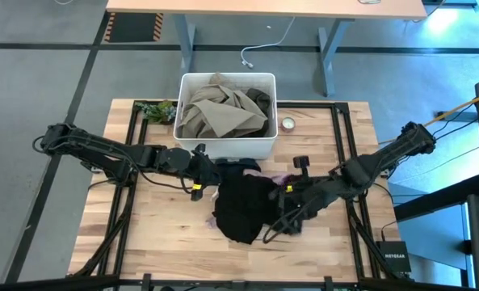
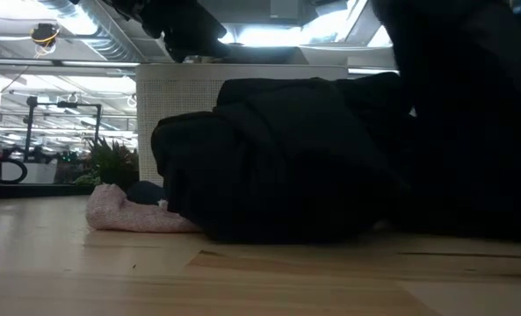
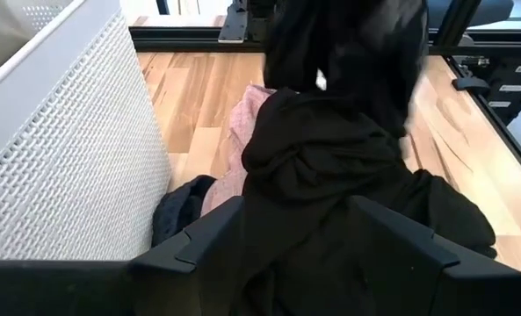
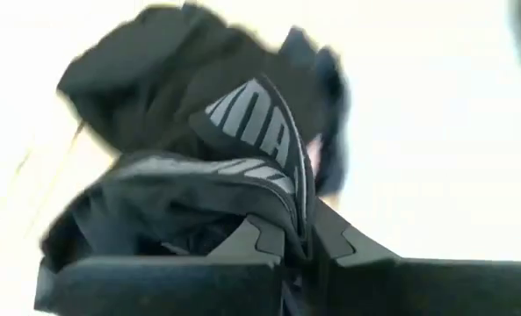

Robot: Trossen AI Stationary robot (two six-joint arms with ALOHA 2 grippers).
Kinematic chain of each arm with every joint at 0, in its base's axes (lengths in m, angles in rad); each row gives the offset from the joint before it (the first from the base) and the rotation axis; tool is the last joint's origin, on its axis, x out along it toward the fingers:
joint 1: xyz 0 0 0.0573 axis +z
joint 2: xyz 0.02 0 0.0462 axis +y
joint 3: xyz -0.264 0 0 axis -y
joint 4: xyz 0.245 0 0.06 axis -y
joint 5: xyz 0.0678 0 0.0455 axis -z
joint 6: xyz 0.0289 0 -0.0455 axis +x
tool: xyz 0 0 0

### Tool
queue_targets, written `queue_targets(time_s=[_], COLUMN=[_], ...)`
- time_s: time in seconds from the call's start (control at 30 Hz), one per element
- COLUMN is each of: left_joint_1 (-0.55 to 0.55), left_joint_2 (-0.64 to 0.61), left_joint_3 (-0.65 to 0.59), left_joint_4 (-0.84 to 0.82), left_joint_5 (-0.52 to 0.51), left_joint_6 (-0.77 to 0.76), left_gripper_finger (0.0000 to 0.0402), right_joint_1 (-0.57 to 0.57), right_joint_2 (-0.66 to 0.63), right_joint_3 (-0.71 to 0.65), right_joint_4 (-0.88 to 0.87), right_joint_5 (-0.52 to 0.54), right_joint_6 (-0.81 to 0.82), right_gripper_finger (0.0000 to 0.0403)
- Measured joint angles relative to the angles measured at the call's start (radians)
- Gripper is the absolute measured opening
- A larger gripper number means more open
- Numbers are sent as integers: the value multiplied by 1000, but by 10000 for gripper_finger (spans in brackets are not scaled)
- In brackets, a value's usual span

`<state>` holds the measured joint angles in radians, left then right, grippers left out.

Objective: Sort clothes
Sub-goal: Put the black underwear into the white bin

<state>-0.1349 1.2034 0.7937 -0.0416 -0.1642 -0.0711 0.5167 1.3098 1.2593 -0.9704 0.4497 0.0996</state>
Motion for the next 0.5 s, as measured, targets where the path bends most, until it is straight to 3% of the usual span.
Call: queue_targets(time_s=[0.2,0.5], left_joint_1=[0,0], left_joint_2=[0,0], left_joint_3=[0,0], left_joint_4=[0,10], left_joint_5=[0,0], left_joint_6=[-1,-7], left_gripper_finger=[198,198], right_joint_1=[-6,-225], right_joint_2=[0,0], right_joint_3=[154,234], right_joint_4=[150,567], right_joint_5=[166,174], right_joint_6=[-344,-748], right_gripper_finger=[36,21])
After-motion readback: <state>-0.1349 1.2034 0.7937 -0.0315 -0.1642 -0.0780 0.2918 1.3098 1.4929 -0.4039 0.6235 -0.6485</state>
